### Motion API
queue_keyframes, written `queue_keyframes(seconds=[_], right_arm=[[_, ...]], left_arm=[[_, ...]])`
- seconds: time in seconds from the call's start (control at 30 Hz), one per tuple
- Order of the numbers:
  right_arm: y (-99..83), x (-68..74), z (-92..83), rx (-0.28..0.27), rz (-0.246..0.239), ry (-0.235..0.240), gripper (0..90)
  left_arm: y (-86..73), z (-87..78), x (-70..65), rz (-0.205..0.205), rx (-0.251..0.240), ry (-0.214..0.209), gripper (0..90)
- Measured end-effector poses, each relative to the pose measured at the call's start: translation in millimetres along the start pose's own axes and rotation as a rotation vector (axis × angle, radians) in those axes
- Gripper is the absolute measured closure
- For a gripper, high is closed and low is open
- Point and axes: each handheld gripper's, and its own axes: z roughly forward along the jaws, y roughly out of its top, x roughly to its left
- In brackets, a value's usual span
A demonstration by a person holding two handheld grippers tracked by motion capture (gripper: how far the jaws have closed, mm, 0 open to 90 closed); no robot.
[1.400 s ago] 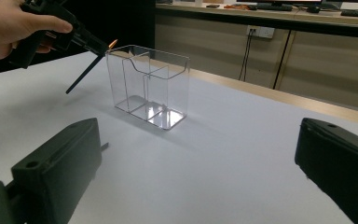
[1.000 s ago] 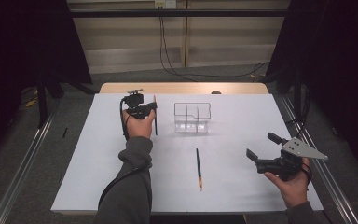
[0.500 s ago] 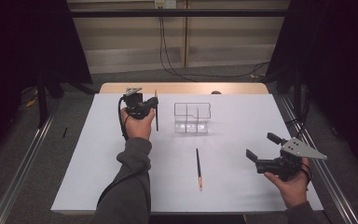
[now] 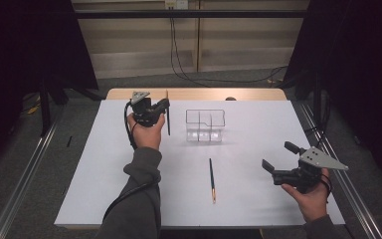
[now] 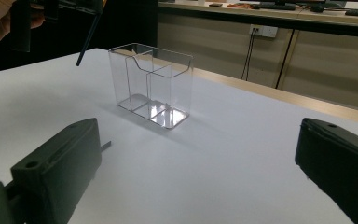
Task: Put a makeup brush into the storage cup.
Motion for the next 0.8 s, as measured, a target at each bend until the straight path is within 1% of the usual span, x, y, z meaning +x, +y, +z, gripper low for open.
queue_keyframes(seconds=[0.07,0.1,0.13,0.17,0.2,0.23,0.27,0.3,0.37,0.43,0.47,0.5,0.6,0.63,0.67,0.73,0.77,0.8], right_arm=[[-0.1,0.2,-0.1,0.001,0.004,-0.005,0.0],[-0.3,-0.1,-0.1,0.003,0.001,-0.005,0.0],[-0.4,-0.1,0.3,-0.001,0.006,-0.002,0.0],[-0.4,-0.2,0.4,-0.002,0.003,-0.002,0.0],[-0.4,-0.1,0.3,0.002,0.001,-0.006,0.0],[-0.4,0.1,0.2,0.003,0.002,-0.005,0.0],[-0.4,-0.1,0.1,0.004,0.0,-0.002,0.0],[-0.5,-0.5,0.5,0.001,-0.004,0.003,0.0],[-0.8,-0.2,0.8,0.002,-0.002,0.003,0.0],[-0.8,-0.2,0.9,0.001,-0.003,0.005,0.0],[-0.8,-0.2,0.8,0.0,-0.002,0.005,0.0],[-0.8,-0.2,0.9,-0.001,-0.002,0.005,0.0],[-0.9,0.0,1.0,-0.003,0.0,0.008,0.0],[-0.9,0.2,0.9,-0.005,0.0,0.009,0.0],[-0.8,0.2,0.7,-0.004,0.0,0.011,0.0],[-0.8,0.6,1.2,-0.009,0.002,0.009,0.0],[-0.8,0.6,1.1,-0.01,0.003,0.009,0.0],[-0.8,0.7,1.2,-0.011,0.003,0.01,0.0]], left_arm=[[0.0,-1.0,-0.1,0.011,-0.017,-0.017,84.3],[-0.2,-1.3,-0.6,0.015,-0.026,-0.017,84.3],[-0.2,-1.8,-0.2,0.021,-0.026,-0.024,84.2],[-0.8,-1.9,-0.8,0.016,-0.043,-0.035,84.2],[-0.9,-2.1,-1.7,0.021,-0.047,-0.027,84.2],[-0.8,-2.8,-1.4,0.03,-0.053,-0.032,84.2],[-0.6,-3.6,-2.4,0.027,-0.065,-0.033,84.2],[-0.2,-4.3,-2.8,0.037,-0.072,-0.037,84.2],[0.8,-5.3,-4.5,0.04,-0.094,-0.052,84.3],[2.3,-7.4,-5.9,0.052,-0.118,-0.052,84.3],[3.0,-8.0,-6.6,0.056,-0.119,-0.059,84.3],[4.0,-8.4,-8.1,0.055,-0.134,-0.057,84.2],[7.0,-10.5,-11.6,0.069,-0.151,-0.067,84.3],[7.7,-10.2,-13.1,0.065,-0.158,-0.068,84.2],[8.7,-10.4,-14.2,0.08,-0.16,-0.076,84.2],[9.4,-10.0,-16.5,0.077,-0.17,-0.085,84.2],[9.8,-9.6,-17.6,0.067,-0.176,-0.085,84.2],[9.9,-9.4,-18.1,0.071,-0.179,-0.088,84.3]])
